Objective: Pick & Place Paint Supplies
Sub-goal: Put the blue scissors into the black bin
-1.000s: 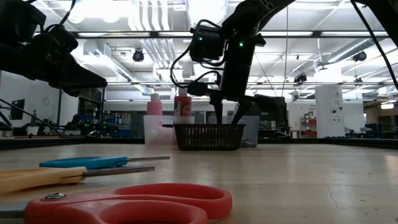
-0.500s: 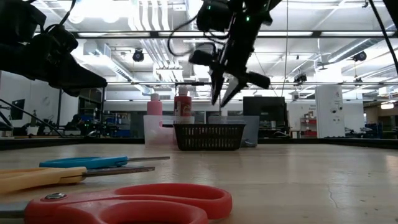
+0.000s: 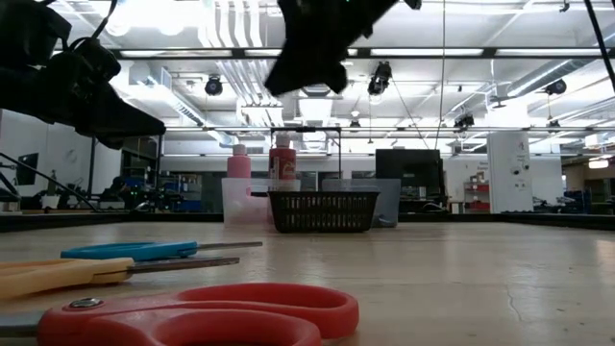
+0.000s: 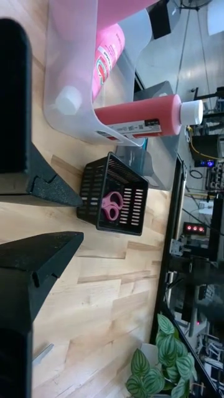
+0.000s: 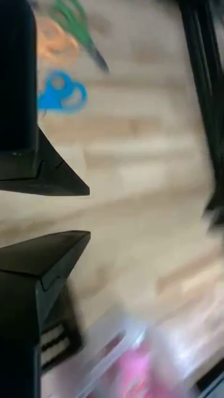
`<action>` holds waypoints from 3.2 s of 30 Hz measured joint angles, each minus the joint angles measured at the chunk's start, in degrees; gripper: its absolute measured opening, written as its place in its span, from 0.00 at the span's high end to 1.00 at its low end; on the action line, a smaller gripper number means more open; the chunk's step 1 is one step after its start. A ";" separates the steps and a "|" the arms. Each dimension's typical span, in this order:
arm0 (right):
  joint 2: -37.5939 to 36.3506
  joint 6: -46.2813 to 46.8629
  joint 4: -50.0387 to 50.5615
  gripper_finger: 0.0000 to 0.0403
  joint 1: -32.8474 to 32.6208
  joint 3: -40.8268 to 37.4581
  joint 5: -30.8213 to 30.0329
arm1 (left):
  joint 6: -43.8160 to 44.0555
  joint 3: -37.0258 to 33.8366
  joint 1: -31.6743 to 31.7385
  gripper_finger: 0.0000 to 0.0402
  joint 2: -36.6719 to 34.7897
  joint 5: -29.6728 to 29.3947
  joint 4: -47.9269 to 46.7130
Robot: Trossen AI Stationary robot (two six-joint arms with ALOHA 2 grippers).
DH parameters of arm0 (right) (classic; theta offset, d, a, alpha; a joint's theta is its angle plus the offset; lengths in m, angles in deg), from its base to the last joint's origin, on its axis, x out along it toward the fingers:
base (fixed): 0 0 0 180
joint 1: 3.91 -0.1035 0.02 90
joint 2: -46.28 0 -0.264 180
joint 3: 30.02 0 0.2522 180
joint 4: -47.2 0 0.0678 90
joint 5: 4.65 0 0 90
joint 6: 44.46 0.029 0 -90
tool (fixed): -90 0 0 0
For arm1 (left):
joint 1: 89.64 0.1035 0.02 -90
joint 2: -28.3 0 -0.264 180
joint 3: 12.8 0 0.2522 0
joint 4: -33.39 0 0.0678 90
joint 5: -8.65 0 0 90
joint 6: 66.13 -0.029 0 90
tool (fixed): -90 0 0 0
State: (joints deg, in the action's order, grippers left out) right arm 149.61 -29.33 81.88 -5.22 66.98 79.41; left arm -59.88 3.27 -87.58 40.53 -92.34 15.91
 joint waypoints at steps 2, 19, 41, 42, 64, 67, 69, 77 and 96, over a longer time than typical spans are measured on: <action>0.00 -3.26 -2.16 0.75 -1.25 -0.06 2.31 | 0.01 0.00 0.00 0.80 0.00 0.00 0.00; 7.78 -18.61 -23.57 0.75 -8.31 -1.22 12.45 | 0.01 0.00 -0.02 0.80 0.02 0.00 0.01; 27.30 -8.13 -27.79 0.75 -11.55 5.94 9.89 | 0.04 0.00 -0.02 0.80 0.00 0.02 0.02; 27.92 -8.21 -27.10 0.75 -11.55 6.42 9.04 | 0.04 0.00 -0.02 0.80 0.00 0.02 0.04; 29.71 -10.99 -13.51 0.75 -12.11 8.11 3.72 | 0.04 0.00 0.00 0.80 0.00 0.02 0.02; 28.80 -10.81 -10.05 0.75 -12.30 8.04 3.47 | 0.04 0.00 0.00 0.80 0.00 0.04 0.02; 27.83 -10.74 -7.13 0.75 -12.40 7.98 2.92 | 0.04 0.00 0.00 0.80 0.00 0.03 0.02; 24.58 -11.22 2.83 0.75 -12.43 7.61 -0.16 | 0.04 0.00 -0.01 0.80 0.00 0.04 0.02; 24.44 -9.18 4.79 0.96 -12.67 7.65 0.04 | 0.04 0.00 -0.02 0.80 0.00 0.04 0.02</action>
State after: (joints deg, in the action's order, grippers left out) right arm 174.04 -38.51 86.67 -17.89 74.63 79.46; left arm -59.85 3.27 -87.60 40.53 -92.29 15.93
